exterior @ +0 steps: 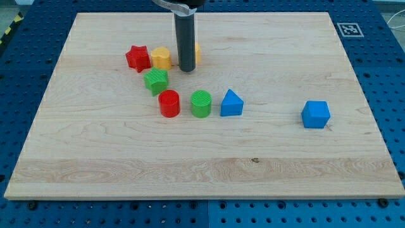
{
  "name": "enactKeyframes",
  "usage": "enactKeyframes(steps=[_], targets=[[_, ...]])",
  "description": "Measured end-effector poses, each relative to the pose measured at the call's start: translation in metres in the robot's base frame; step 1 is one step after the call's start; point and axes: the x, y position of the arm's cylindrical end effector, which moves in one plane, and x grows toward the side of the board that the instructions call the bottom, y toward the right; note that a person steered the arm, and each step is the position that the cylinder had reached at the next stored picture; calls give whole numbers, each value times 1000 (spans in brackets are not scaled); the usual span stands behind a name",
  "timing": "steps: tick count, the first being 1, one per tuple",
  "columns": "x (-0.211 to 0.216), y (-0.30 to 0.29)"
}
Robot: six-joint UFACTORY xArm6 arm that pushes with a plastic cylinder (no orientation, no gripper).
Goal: Slide the yellow hexagon down a bit
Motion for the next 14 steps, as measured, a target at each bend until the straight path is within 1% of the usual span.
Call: enactKeyframes(steps=[1, 2, 3, 4, 5, 6, 7, 8, 9, 10, 11, 12, 13, 14], targets=[[11, 20], [32, 59], [13, 97], [-27, 141], [-50, 146], [-41, 128], [0, 128], [4, 129], [-8, 111], [-41, 89], [-57, 71], [-57, 50], [-60, 44], [-80, 19]])
